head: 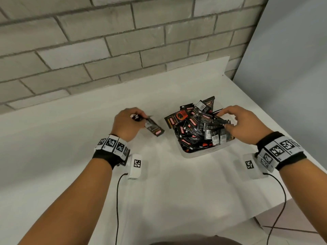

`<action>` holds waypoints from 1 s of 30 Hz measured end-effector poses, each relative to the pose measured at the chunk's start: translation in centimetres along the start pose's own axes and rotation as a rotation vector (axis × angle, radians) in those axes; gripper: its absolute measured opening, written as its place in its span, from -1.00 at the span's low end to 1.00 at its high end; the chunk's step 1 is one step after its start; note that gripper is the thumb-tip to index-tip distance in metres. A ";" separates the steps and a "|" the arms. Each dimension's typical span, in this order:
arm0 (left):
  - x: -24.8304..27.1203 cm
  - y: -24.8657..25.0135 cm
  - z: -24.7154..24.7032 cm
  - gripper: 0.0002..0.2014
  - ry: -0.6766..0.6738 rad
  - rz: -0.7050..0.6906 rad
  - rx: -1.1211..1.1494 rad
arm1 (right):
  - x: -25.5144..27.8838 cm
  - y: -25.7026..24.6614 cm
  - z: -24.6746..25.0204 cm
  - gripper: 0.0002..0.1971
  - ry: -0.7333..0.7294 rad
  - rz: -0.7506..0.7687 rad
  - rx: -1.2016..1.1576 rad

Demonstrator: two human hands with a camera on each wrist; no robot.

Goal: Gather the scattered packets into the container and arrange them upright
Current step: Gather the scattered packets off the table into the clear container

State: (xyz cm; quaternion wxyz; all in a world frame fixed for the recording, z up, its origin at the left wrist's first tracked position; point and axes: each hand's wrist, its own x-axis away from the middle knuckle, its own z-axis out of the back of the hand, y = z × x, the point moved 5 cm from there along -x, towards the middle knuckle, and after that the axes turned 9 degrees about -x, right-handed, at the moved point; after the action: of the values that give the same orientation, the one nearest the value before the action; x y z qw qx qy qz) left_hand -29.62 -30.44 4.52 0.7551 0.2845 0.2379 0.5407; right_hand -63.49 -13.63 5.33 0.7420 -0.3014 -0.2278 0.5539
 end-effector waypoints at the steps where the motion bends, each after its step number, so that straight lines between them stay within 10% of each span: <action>1: 0.0 1.7 0.5 -0.75 0.040 -0.052 0.022 | 0.0 0.2 0.2 -0.59 0.031 0.005 0.027; 9: 2.0 13.3 -6.6 -0.76 -0.069 -0.427 -0.075 | 0.4 2.9 0.3 -0.57 -0.045 -0.222 0.205; 17: 4.2 11.1 -13.1 -0.58 -0.333 -0.465 -0.350 | 1.4 2.4 -0.2 -0.44 -0.087 -0.246 0.227; 30: 10.7 5.9 -7.9 -0.41 -0.470 -0.565 -0.432 | 5.8 -1.7 -5.0 -0.55 -0.266 -0.167 0.056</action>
State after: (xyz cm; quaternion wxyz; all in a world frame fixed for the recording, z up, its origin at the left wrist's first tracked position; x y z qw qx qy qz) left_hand -35.69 -17.41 2.23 0.9495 0.1590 0.0092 0.2705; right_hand -57.38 -9.41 2.98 0.7568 -0.1845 -0.3330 0.5314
